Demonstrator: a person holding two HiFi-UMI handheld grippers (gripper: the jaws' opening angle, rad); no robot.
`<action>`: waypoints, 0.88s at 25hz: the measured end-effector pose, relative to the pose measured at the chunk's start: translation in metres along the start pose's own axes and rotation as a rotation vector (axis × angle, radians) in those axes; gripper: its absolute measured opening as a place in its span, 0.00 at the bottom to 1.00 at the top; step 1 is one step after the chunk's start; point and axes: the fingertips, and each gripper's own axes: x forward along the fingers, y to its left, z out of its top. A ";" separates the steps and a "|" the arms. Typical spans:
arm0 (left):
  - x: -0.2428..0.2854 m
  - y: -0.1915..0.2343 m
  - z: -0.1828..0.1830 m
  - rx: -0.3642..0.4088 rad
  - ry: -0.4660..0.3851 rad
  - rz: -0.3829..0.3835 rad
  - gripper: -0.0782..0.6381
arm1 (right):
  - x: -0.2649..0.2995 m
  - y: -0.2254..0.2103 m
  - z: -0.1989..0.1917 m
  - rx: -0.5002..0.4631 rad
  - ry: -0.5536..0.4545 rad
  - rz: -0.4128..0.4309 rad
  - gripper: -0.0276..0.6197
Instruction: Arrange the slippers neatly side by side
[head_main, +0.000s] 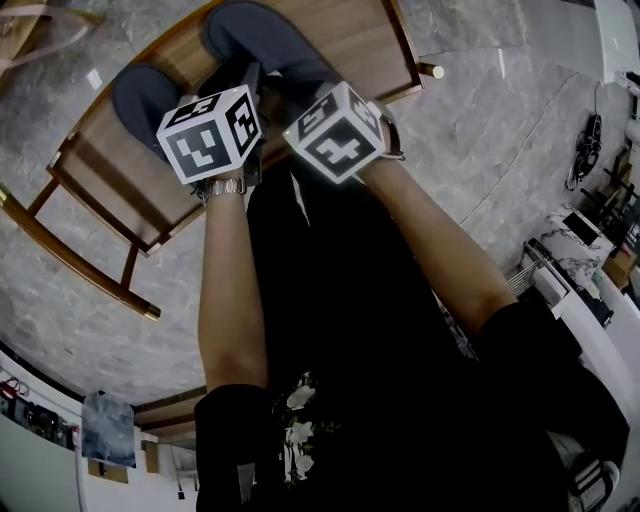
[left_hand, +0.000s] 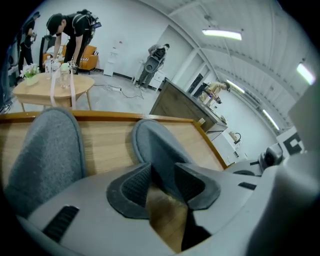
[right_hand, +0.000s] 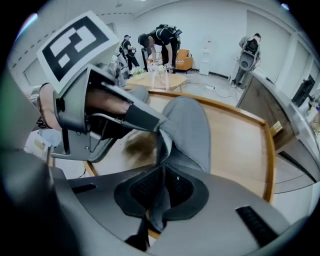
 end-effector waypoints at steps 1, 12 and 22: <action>-0.003 -0.003 0.002 0.005 -0.009 0.004 0.30 | -0.008 -0.009 0.001 0.005 -0.021 -0.032 0.06; 0.011 -0.020 0.005 0.083 0.003 0.021 0.30 | -0.005 -0.029 -0.023 0.025 0.001 -0.143 0.04; 0.018 -0.016 0.006 0.096 0.031 0.025 0.30 | 0.002 -0.006 -0.021 0.245 -0.014 0.016 0.04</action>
